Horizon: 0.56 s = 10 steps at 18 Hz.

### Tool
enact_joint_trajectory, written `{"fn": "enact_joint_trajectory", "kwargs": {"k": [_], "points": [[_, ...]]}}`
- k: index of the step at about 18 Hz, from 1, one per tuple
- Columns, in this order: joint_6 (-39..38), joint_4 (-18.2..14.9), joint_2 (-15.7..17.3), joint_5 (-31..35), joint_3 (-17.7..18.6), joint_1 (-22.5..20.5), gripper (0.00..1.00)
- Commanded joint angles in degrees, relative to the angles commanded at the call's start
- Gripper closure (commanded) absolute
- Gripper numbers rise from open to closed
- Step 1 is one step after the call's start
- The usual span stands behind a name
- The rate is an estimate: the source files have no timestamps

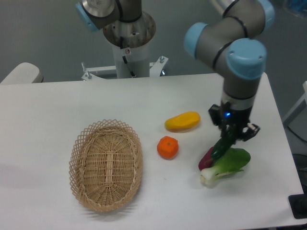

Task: Pick up the cucumber from the basket
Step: 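Lift the cucumber out of the basket and carry it toward the bok choy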

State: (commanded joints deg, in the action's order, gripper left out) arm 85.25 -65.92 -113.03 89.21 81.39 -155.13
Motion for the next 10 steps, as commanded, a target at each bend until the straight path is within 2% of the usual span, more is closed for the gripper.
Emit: {"fn": "enact_joint_trajectory", "kwargs": {"k": [10], "points": [[0.6, 0.0, -0.1, -0.1, 0.0, 0.0, 0.81]]}}
